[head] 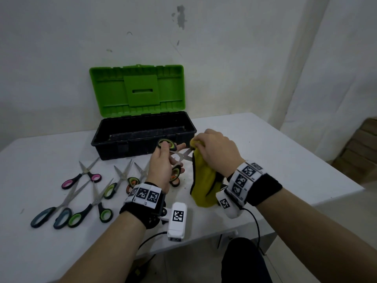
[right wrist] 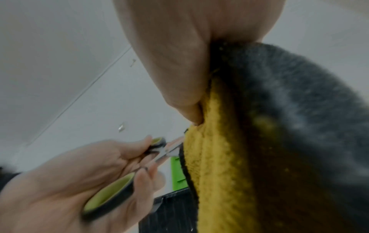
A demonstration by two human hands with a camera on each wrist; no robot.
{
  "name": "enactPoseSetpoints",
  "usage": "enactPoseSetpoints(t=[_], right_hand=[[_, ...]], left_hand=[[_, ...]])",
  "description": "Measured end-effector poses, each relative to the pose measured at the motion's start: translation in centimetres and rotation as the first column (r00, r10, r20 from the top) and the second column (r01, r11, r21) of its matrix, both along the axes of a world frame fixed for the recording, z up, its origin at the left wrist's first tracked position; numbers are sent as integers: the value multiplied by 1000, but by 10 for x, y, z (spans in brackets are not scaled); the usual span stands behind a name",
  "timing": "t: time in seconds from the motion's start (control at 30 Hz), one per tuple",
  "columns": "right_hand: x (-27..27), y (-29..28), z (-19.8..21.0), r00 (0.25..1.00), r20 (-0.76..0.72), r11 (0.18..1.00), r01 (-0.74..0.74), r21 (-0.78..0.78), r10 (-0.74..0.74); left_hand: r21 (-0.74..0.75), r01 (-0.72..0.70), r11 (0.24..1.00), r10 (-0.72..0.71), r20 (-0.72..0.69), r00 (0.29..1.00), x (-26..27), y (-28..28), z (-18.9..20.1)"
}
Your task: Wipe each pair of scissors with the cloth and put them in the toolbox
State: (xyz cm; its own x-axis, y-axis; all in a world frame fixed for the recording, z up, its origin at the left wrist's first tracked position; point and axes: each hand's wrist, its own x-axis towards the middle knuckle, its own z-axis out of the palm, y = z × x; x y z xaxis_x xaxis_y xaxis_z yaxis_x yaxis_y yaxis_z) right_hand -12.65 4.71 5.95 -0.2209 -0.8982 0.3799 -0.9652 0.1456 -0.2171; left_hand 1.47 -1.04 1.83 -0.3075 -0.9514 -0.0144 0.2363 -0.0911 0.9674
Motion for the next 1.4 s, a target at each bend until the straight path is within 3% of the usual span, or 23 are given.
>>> enactPoseSetpoints(t=[0.1,0.3,0.57,0.77,0.87,0.97,1.23,1.4], right_hand=[[-8,5,4,998,57,997,40,-63,-36],[20,17,-10,982,44,982,-183,-46,185],[-12,15,-26,997,-6,995,-75,61,76],[-53,1,-23,976,202,995,88,-46,-77],[-67,-21,-27,919,370,989,150,-6,-137],[-72,-40,-34,883,453,992,114,49,-124],[-70,-48,-52,914,406,945,-123,303,-11],[-57,-36,-41,953,280,943,19,333,-118]], left_hand=[[-17,-20,1000,20,2,1000,3,0,1],[-21,-45,999,44,-16,999,-2,-2,1],[3,-179,984,179,-74,981,4,-21,2],[78,-207,975,214,-92,973,2,-33,4],[106,-205,973,214,-85,973,-3,-35,1],[134,-206,969,217,-75,973,-5,-37,-3],[181,-209,961,230,-107,967,-8,-43,-6],[175,-205,963,232,-152,961,-14,-44,4]])
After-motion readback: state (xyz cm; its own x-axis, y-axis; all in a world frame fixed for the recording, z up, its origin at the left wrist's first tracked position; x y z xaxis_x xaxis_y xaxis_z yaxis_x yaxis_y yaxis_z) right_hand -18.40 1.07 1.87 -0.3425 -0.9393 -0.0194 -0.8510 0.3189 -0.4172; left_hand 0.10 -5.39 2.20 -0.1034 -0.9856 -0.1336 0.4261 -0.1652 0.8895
